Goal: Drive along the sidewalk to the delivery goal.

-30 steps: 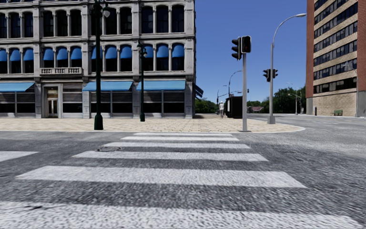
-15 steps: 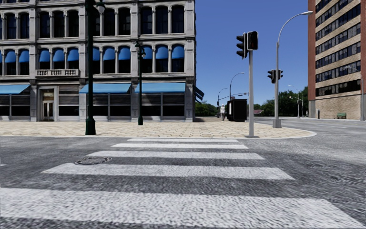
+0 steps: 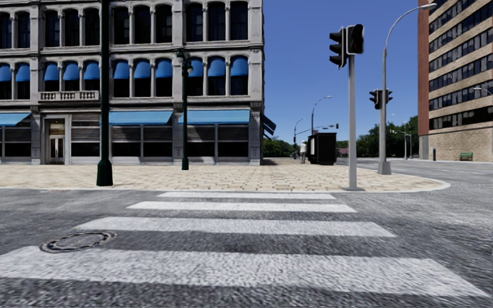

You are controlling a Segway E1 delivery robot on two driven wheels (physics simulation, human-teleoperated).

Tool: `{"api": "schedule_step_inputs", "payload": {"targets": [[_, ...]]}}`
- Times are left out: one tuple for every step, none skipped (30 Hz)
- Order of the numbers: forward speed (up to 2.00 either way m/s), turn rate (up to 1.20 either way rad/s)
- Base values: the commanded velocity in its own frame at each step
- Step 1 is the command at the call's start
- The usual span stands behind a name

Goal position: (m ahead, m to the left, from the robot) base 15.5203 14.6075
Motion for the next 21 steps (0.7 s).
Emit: {"api": "schedule_step_inputs", "payload": {"targets": [[2.00, 0.00], [2.00, 0.00], [2.00, 0.00], [2.00, 0.00], [2.00, 0.00], [2.00, 0.00], [2.00, 0.00], [2.00, 0.00], [2.00, 0.00], [2.00, 0.00], [2.00, 0.00], [2.00, 0.00], [2.00, 0.00], [2.00, 0.00], [2.00, 0.00], [2.00, 0.00], [2.00, 0.00], [2.00, 0.00], [2.00, 0.00], [2.00, 0.00], [2.00, 0.00]]}}
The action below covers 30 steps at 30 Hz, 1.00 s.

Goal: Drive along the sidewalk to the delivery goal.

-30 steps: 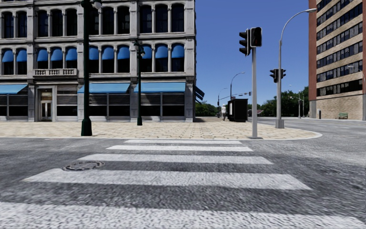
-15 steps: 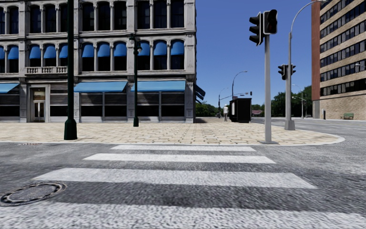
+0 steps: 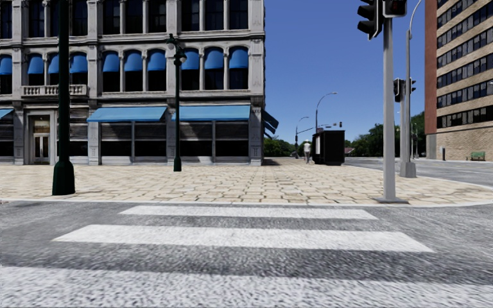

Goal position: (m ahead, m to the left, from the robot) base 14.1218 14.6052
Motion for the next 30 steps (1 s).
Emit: {"api": "schedule_step_inputs", "payload": {"targets": [[2.00, 0.00], [2.00, 0.00], [2.00, 0.00], [2.00, 0.00], [2.00, 0.00], [2.00, 0.00], [2.00, 0.00], [2.00, 0.00], [2.00, 0.00], [2.00, 0.00], [2.00, 0.00], [2.00, 0.00], [2.00, 0.00], [2.00, 0.00], [2.00, 0.00], [2.00, 0.00], [2.00, 0.00], [2.00, 0.00], [2.00, 0.00], [2.00, 0.00], [2.00, 0.00], [2.00, 0.00], [2.00, 0.00], [2.00, 0.00], [2.00, 0.01], [2.00, 0.01], [2.00, 0.10], [2.00, 0.19], [2.00, 0.26], [2.00, 0.26]]}}
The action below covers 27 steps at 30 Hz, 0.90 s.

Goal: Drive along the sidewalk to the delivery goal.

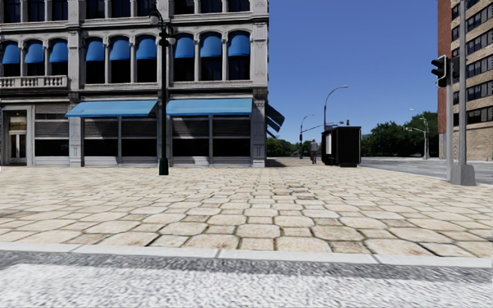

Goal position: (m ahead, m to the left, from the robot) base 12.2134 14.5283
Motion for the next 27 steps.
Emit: {"api": "schedule_step_inputs", "payload": {"targets": [[2.00, 0.33], [2.00, 0.36], [2.00, 0.36], [2.00, 0.36], [2.00, 0.37], [2.00, 0.37], [2.00, 0.37], [2.00, 0.37], [2.00, 0.37], [2.00, 0.37], [2.00, 0.37], [2.00, 0.37], [2.00, 0.37], [2.00, 0.37], [2.00, 0.37], [2.00, 0.37], [2.00, 0.37], [1.99, 0.29], [1.94, 0.22], [1.94, 0.22], [1.91, 0.21], [1.81, 0.21], [1.67, 0.20], [1.67, 0.20], [1.57, 0.20], [1.52, 0.20], [1.51, 0.20]]}}
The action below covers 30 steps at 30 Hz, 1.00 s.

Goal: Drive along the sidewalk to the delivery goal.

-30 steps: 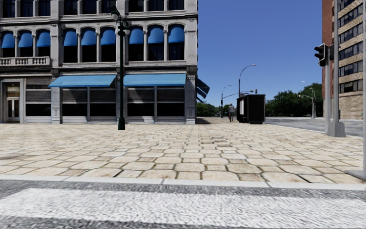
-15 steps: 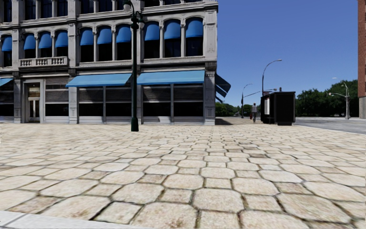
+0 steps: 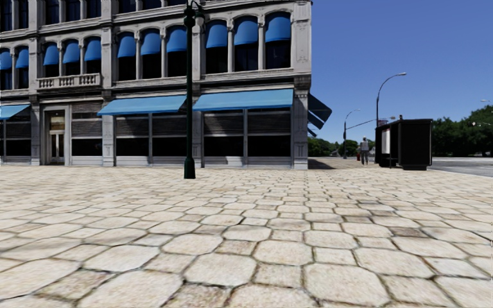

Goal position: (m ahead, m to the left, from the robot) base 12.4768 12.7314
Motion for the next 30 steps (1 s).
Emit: {"api": "schedule_step_inputs", "payload": {"targets": [[1.51, 0.20], [1.50, 0.20], [1.50, 0.20], [1.50, 0.20], [1.50, 0.20], [1.50, 0.20], [1.50, 0.24], [1.50, 0.30], [1.50, 0.30], [1.50, 0.32], [1.50, 0.32], [1.50, 0.33], [1.50, 0.33], [1.51, 0.33], [1.51, 0.33], [1.51, 0.33], [1.51, 0.33], [1.52, 0.33], [1.52, 0.35], [1.52, 0.37], [1.52, 0.37], [1.52, 0.37], [1.52, 0.37], [1.52, 0.37], [1.52, 0.37], [1.52, 0.37], [1.52, 0.37], [1.52, 0.37], [1.52, 0.37], [1.52, 0.38]]}}
